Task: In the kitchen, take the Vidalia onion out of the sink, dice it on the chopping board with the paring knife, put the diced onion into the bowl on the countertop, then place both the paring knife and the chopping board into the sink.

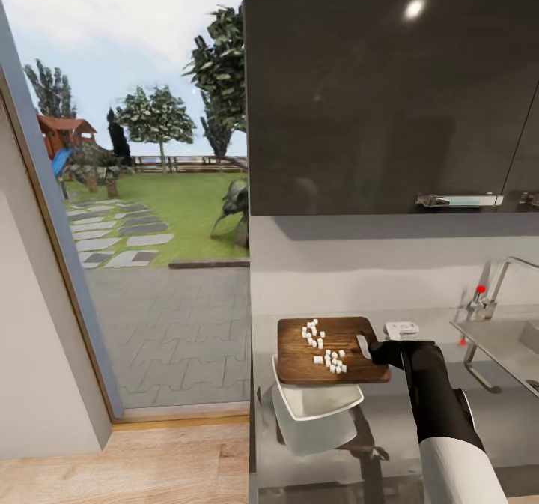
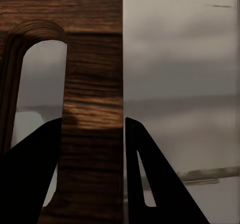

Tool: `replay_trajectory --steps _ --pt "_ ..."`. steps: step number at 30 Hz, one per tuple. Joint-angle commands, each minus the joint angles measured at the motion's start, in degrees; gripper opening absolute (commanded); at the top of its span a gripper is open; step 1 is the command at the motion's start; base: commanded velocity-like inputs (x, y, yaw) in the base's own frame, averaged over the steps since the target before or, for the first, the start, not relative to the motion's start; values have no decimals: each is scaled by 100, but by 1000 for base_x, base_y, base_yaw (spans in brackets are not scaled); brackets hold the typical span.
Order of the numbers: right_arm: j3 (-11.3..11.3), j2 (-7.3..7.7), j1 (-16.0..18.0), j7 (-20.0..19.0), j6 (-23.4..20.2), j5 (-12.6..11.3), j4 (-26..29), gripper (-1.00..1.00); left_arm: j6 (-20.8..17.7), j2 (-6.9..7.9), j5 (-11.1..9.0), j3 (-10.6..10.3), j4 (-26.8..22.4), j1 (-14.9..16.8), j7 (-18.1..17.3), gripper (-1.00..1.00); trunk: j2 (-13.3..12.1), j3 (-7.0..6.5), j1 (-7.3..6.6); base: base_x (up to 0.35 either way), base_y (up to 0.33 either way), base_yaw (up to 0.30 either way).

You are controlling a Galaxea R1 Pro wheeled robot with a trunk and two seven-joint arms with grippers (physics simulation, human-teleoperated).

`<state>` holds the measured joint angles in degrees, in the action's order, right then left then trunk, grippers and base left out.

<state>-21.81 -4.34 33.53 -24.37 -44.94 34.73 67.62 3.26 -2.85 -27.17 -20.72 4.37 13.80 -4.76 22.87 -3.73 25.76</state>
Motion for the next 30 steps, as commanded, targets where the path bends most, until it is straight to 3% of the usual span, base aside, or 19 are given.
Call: replay_trajectory --steps 1,6,30 --pt "-16 -6 4 -59 28 58 5 -100 34 -2 -61 -46 29 8 -35 100 5 3 2 0 0 0" --pt "2 -6 4 -61 372 68 5 -100 34 2 -61 -46 29 8 -35 100 5 3 2 0 0 0" --pt "-23 -6 4 -112 903 23 3 -100 34 4 -61 -46 29 8 -34 100 5 3 2 0 0 0"
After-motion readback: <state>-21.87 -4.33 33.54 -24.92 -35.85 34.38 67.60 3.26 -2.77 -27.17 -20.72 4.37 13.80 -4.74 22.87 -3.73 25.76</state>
